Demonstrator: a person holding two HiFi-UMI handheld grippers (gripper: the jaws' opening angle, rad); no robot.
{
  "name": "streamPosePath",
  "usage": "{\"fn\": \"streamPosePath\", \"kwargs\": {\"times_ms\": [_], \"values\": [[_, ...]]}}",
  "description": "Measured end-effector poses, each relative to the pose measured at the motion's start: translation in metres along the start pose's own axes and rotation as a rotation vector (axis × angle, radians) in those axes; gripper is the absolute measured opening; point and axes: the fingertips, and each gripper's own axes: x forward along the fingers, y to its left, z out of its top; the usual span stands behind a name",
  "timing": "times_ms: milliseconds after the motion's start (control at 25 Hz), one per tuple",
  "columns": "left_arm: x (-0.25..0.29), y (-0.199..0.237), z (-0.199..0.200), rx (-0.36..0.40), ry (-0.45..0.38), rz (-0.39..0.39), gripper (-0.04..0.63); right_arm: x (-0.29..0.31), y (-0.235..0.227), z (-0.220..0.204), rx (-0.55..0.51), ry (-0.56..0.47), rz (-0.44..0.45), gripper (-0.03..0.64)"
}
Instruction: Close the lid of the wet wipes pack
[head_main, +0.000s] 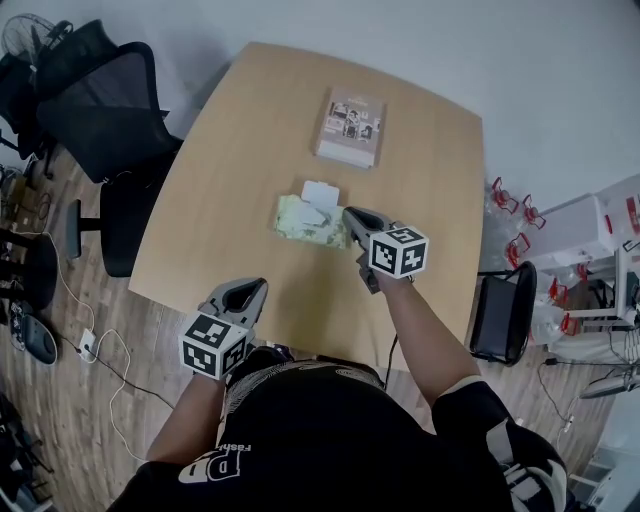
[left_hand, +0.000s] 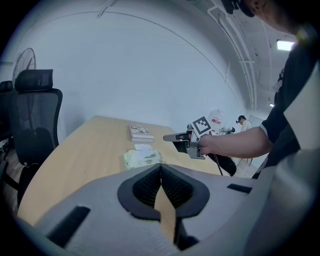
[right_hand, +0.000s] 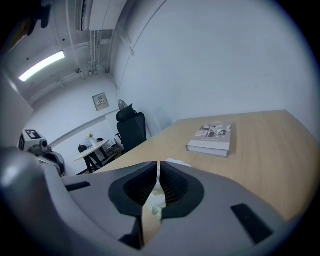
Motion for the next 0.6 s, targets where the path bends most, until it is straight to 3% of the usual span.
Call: {"fn": "streamPosePath", "kwargs": {"times_ms": [600], "values": [[-0.007, 0.041, -0.014, -0.050, 0.047, 0.027, 0.018, 0.077, -0.070, -0.015, 0.121, 0.098, -0.083, 0.054]]}}
